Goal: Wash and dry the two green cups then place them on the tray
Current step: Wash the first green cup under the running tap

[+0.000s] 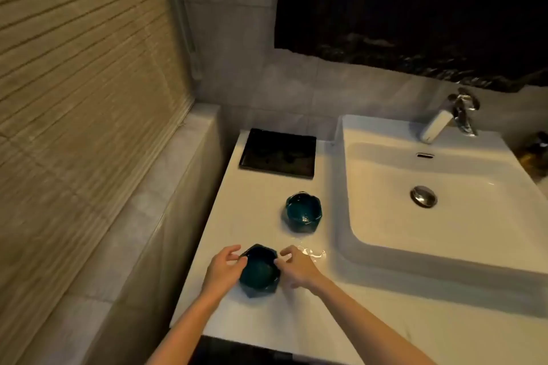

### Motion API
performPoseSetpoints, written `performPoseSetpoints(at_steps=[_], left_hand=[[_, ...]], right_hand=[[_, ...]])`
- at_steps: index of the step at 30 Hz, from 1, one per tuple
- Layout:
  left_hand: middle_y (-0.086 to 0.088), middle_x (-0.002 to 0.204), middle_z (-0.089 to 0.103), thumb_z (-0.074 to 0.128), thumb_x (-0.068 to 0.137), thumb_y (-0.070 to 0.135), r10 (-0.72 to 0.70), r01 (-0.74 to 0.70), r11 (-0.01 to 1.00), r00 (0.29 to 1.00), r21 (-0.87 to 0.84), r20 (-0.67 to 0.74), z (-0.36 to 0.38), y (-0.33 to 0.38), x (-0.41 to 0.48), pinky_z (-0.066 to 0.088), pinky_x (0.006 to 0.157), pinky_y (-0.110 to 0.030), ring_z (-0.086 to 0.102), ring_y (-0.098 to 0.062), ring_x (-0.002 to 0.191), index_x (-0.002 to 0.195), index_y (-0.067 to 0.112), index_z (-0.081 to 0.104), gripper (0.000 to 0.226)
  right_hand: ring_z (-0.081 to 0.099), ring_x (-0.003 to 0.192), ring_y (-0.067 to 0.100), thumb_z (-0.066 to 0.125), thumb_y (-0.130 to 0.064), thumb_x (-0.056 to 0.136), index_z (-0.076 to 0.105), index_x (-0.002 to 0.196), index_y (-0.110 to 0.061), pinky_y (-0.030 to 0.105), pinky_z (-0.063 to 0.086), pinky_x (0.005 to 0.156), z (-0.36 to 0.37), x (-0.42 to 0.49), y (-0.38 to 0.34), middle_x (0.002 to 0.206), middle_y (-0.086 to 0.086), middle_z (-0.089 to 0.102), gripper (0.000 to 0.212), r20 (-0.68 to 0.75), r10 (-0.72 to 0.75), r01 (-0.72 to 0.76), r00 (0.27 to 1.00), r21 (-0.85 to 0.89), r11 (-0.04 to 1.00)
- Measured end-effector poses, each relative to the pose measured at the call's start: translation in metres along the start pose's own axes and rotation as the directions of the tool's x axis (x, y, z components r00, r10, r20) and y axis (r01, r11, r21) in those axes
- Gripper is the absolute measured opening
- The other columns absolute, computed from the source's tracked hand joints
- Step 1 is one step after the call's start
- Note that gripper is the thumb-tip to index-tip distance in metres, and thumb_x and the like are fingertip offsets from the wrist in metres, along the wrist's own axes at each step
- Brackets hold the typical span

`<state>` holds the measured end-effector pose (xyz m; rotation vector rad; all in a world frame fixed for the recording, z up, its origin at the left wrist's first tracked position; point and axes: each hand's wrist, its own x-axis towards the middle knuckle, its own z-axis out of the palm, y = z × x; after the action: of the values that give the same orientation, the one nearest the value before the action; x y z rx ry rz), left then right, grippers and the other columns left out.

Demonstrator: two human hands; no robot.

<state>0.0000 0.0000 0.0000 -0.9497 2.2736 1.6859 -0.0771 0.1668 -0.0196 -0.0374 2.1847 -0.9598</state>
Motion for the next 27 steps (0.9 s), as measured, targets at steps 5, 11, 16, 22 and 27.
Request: performPoseSetpoints(at_steps=[5, 11, 16, 22, 27], left_hand=[[-0.012, 0.127, 0.053, 0.066, 0.086, 0.022, -0.126, 0.124, 0.991, 0.991, 0.044, 0.050, 0.002, -0.020, 0.008, 0.048, 0.093, -0.033, 0.054, -0.024, 0.113, 0.135, 0.018, 0.043, 0.055], [-0.009, 0.117, 0.065, 0.062, 0.085, 0.010, -0.114, 0.112, 0.993, 0.991, 0.041, 0.076, 0.002, -0.029, 0.010, 0.054, 0.087, -0.036, 0.062, -0.021, 0.101, 0.130, 0.020, 0.050, 0.048], [-0.003, 0.102, 0.063, 0.066, 0.083, 0.014, -0.060, 0.060, 0.998, 0.997, 0.004, 0.054, -0.004, -0.013, 0.003, 0.055, 0.087, -0.036, 0.061, -0.018, 0.098, 0.125, 0.028, 0.055, 0.046], [-0.009, 0.103, 0.067, 0.063, 0.089, 0.014, 0.027, 0.050, 0.941, 0.974, -0.334, 0.223, 0.000, 0.056, -0.010, 0.058, 0.069, -0.033, 0.070, -0.025, 0.089, 0.117, 0.035, 0.053, 0.037], [-0.012, 0.114, 0.063, 0.063, 0.089, 0.026, 0.019, 0.094, 0.926, 0.956, -0.366, 0.293, 0.038, 0.121, -0.004, 0.059, 0.075, -0.039, 0.069, -0.029, 0.092, 0.120, 0.022, 0.056, 0.032]], right_hand=[[0.064, 0.094, 0.038, 0.046, -0.033, 0.094, 0.043, 0.118, -0.009, 0.047, 0.054, 0.083, 0.016, 0.002, -0.008, 0.113, 0.018, 0.061, 0.034, -0.004, 0.034, -0.034, 0.999, -0.224, 0.974], [0.063, 0.098, 0.040, 0.041, -0.018, 0.094, 0.042, 0.111, -0.005, 0.045, 0.051, 0.084, 0.021, 0.006, -0.015, 0.116, 0.022, 0.058, 0.022, -0.002, -0.014, 0.012, 1.000, -0.371, 0.929], [0.066, 0.089, 0.038, 0.040, -0.019, 0.094, 0.049, 0.115, -0.002, 0.042, 0.053, 0.077, 0.006, -0.003, -0.021, 0.107, 0.021, 0.063, 0.028, -0.030, -0.071, 0.053, 0.997, -0.396, 0.917], [0.070, 0.062, 0.025, 0.040, -0.015, 0.091, 0.060, 0.083, 0.001, 0.031, 0.054, 0.067, -0.070, -0.029, -0.053, 0.073, 0.018, 0.072, 0.027, -0.004, -0.164, 0.155, 0.986, -0.317, 0.936], [0.062, 0.045, 0.012, 0.043, -0.023, 0.096, 0.059, 0.074, -0.005, 0.017, 0.052, 0.051, -0.154, -0.046, -0.061, 0.059, 0.006, 0.064, 0.033, -0.009, -0.051, 0.048, 0.999, -0.185, 0.982]])
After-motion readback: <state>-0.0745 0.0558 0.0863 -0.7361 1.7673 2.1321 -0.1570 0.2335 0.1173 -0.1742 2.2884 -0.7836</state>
